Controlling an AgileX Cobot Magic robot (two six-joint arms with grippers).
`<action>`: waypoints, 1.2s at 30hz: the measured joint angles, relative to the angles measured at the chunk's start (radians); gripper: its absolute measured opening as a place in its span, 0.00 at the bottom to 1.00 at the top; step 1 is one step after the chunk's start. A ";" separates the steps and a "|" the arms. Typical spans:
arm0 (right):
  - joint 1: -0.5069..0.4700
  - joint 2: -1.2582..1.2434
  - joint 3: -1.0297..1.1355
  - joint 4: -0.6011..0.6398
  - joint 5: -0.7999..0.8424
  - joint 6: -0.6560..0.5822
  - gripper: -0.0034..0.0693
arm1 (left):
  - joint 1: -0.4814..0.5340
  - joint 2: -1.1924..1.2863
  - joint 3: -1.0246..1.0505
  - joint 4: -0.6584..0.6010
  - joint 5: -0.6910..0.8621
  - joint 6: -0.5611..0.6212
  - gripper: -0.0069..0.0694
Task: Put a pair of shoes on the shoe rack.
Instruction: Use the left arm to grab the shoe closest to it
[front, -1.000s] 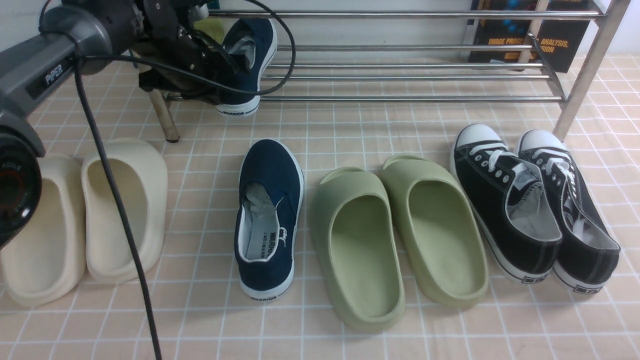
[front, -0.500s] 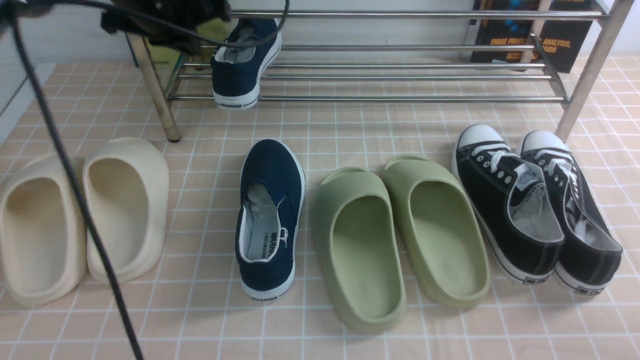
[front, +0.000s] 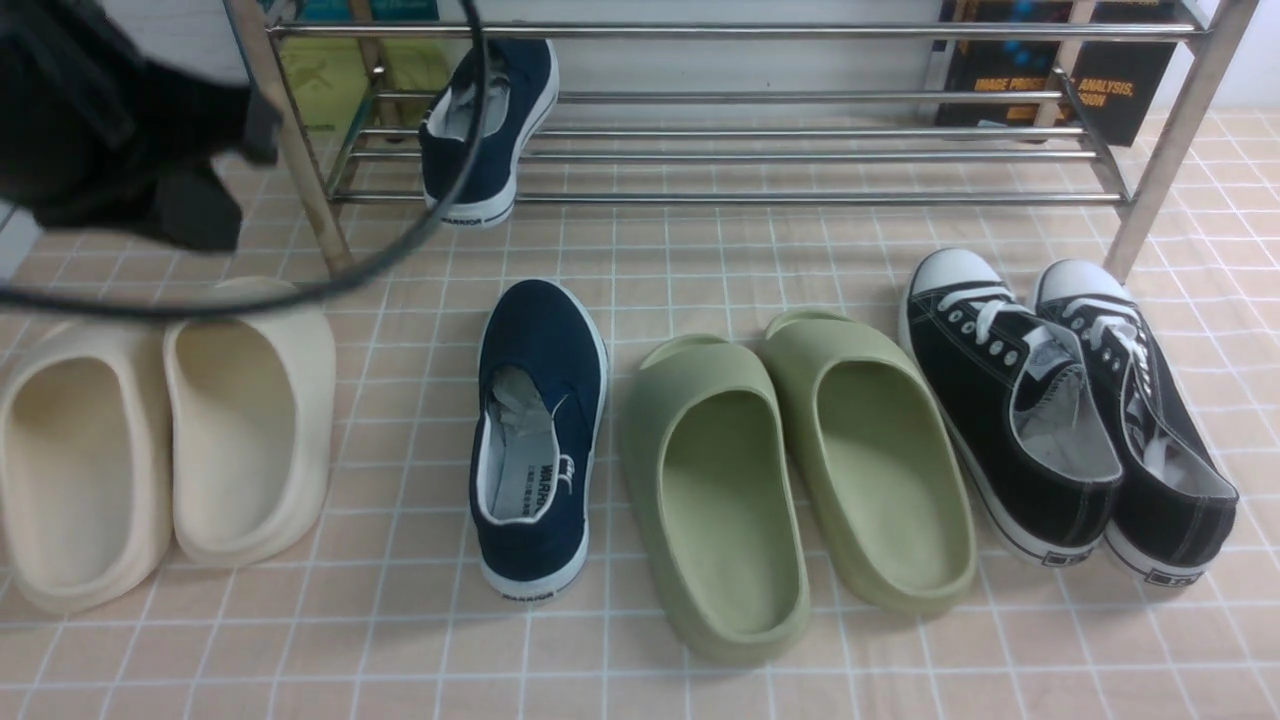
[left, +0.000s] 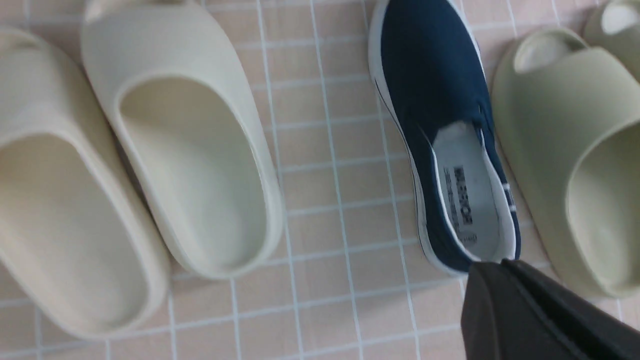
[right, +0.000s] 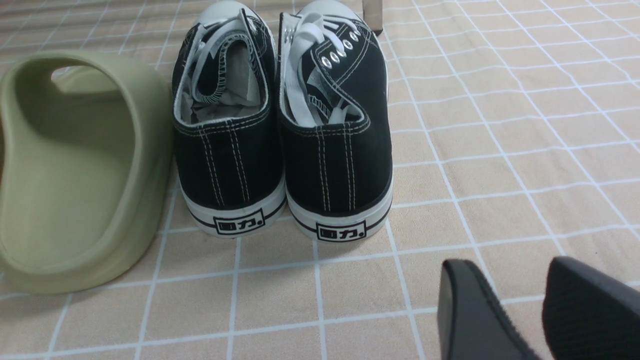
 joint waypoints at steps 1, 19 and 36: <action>0.000 0.000 0.000 0.000 0.000 0.000 0.38 | 0.000 -0.009 0.026 -0.007 -0.003 0.000 0.10; 0.000 0.000 0.000 0.000 0.000 0.000 0.38 | -0.155 -0.025 0.268 0.082 -0.162 -0.031 0.10; 0.000 0.000 0.000 0.000 0.000 0.000 0.38 | -0.299 0.313 0.268 0.197 -0.392 -0.304 0.49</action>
